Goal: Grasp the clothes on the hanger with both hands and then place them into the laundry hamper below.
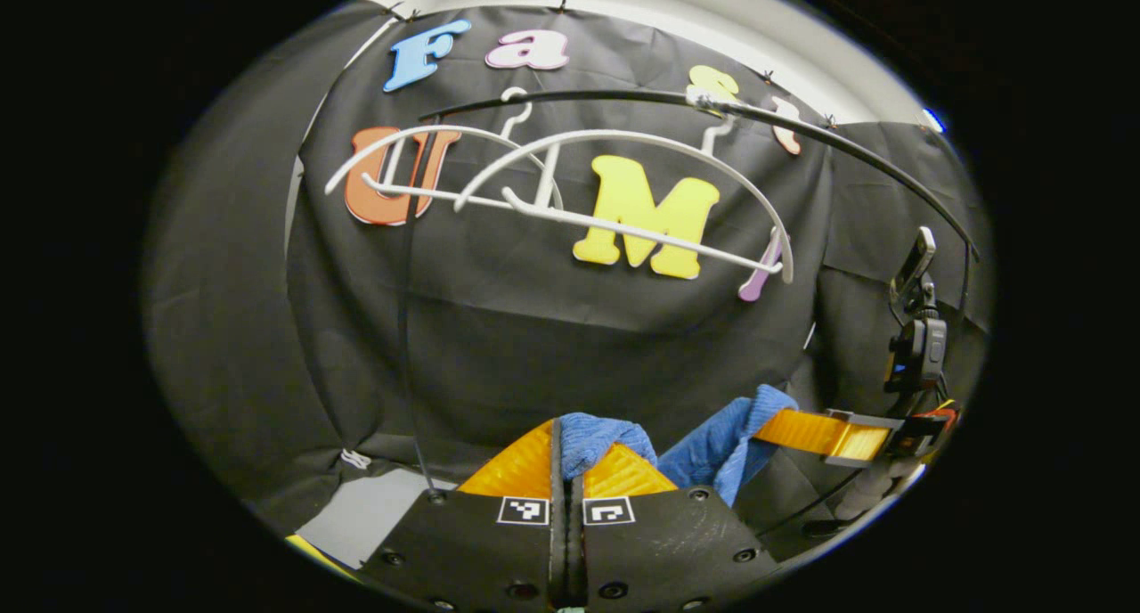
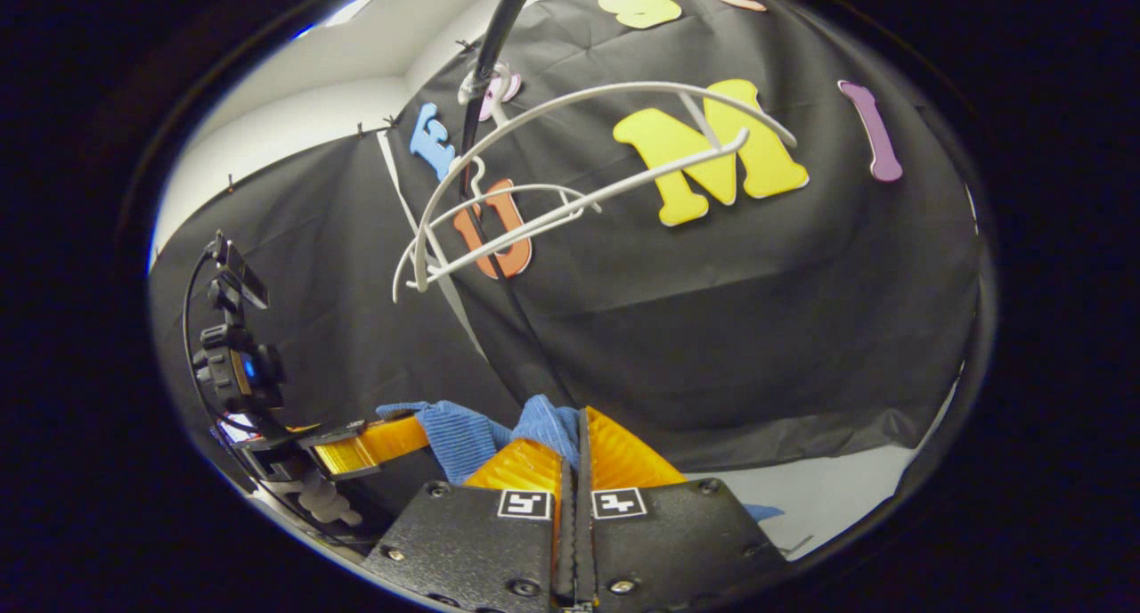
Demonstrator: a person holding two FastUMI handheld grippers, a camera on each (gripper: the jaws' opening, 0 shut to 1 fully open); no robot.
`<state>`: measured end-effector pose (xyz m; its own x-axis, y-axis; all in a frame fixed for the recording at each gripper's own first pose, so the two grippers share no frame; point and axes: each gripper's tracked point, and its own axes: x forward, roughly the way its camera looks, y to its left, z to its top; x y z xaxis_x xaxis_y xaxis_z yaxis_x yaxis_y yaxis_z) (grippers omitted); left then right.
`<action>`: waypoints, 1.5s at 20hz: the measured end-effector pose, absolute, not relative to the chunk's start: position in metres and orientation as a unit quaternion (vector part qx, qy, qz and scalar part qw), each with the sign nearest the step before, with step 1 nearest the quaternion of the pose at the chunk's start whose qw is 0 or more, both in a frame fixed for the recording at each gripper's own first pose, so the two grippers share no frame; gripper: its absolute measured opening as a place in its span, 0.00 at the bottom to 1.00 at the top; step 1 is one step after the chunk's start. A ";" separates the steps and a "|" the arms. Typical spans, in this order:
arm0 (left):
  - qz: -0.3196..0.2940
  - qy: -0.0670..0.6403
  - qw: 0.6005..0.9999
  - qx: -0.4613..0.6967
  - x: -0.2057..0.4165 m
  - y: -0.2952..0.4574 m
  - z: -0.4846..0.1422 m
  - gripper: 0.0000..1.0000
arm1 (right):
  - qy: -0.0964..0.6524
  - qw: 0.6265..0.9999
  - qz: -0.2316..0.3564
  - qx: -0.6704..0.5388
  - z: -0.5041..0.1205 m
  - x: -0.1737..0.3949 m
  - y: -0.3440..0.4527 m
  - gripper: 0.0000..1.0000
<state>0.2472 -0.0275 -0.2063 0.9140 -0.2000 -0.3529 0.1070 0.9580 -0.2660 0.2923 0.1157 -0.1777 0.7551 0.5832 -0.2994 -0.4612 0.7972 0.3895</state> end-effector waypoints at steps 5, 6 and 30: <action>-0.102 0.230 0.959 -0.128 0.223 -0.056 -0.255 0.04 | 0.257 0.916 0.281 0.129 -0.234 0.263 0.121 0.04; -0.101 0.239 0.957 -0.129 0.219 -0.059 -0.264 0.00 | 0.267 0.913 0.281 0.126 -0.244 0.259 0.122 0.04; -0.023 0.449 0.878 -0.162 0.117 -0.076 -0.493 0.00 | 0.493 0.837 0.224 0.082 -0.480 0.205 0.100 0.04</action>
<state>0.1174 -0.0757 -0.4929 0.5951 -0.1869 -0.7817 -0.1048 0.9463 -0.3060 0.2049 0.0998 -0.4802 0.4145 0.4555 -0.7878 -0.2937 0.8864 0.3580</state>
